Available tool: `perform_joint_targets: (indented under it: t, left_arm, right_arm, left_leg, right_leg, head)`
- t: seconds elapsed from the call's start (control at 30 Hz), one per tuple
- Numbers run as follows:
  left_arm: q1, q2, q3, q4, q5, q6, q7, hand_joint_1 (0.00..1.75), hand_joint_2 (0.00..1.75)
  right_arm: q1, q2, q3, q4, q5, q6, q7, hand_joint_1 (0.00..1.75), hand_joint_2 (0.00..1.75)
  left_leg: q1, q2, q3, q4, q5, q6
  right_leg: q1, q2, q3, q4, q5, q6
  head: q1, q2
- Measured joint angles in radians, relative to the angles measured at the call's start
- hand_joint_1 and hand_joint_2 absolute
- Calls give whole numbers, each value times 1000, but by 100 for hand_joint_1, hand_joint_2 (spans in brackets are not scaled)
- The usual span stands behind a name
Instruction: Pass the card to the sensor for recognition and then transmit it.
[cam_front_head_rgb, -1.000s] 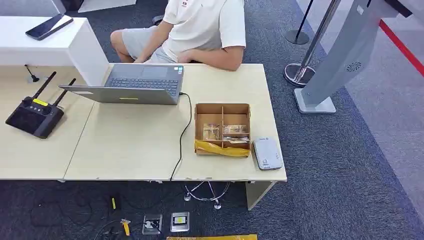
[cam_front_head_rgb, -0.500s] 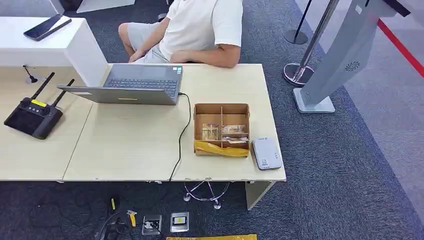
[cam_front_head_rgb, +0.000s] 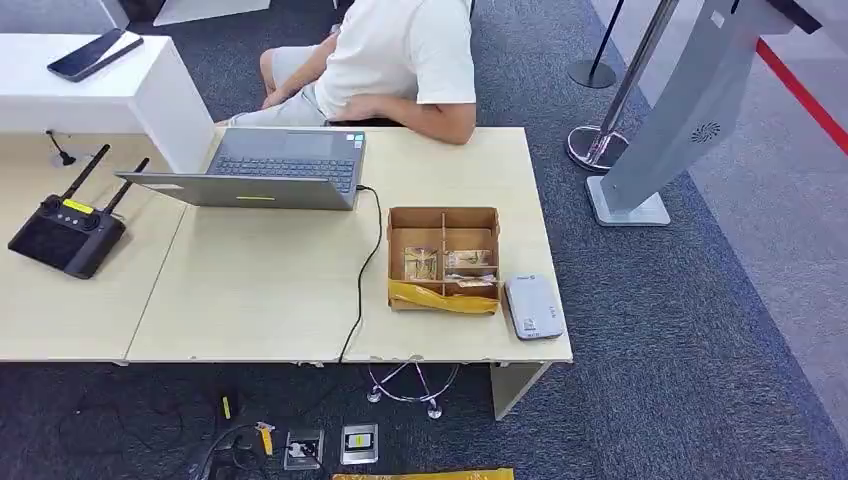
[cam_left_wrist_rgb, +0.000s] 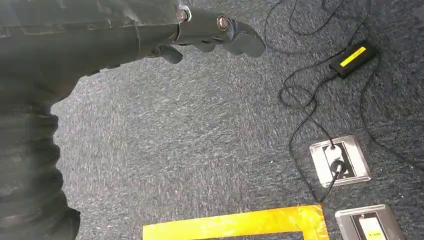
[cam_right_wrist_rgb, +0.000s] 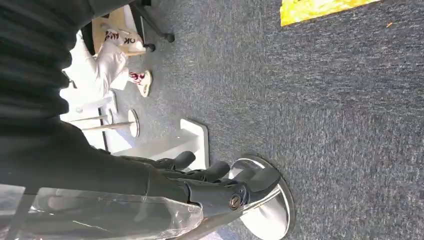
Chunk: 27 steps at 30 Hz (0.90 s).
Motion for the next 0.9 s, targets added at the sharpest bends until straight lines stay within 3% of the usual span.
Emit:
perform_joint_targets:
  t: [0.4, 0.57, 0.67, 0.9]
  left_arm:
    - [17, 5, 31, 5, 6, 48, -1, 0, 175]
    - [41, 14, 71, 6, 36, 74, -28, 0, 175]
    - [35, 17, 68, 7, -49, 69, -7, 0, 175]
    - [26, 26, 70, 41, -20, 51, -49, 0, 175]
  right_arm:
    - [1, 0, 0, 0, -14, -13, -3, 0, 175]
    - [3, 0, 0, 0, -21, -13, 0, 0, 175]
    - [4, -1, 0, 0, -19, -13, -3, 0, 175]
    - [4, -3, 0, 2, -19, -11, -8, 0, 175]
  left_leg:
    - [0, 0, 0, 0, 0, 0]
    - [0, 0, 0, 0, 0, 0]
    - [0, -1, 0, 0, 0, 0]
    - [0, 0, 0, 0, 0, 0]
  right_leg:
    - [0, 0, 0, 0, 0, 0]
    - [0, 0, 0, 0, 0, 0]
    - [0, -2, 0, 0, 0, 0]
    - [0, 0, 0, 0, 0, 0]
  head:
    - [0, 0]
    - [0, 0]
    - [0, 0]
    - [0, 0]
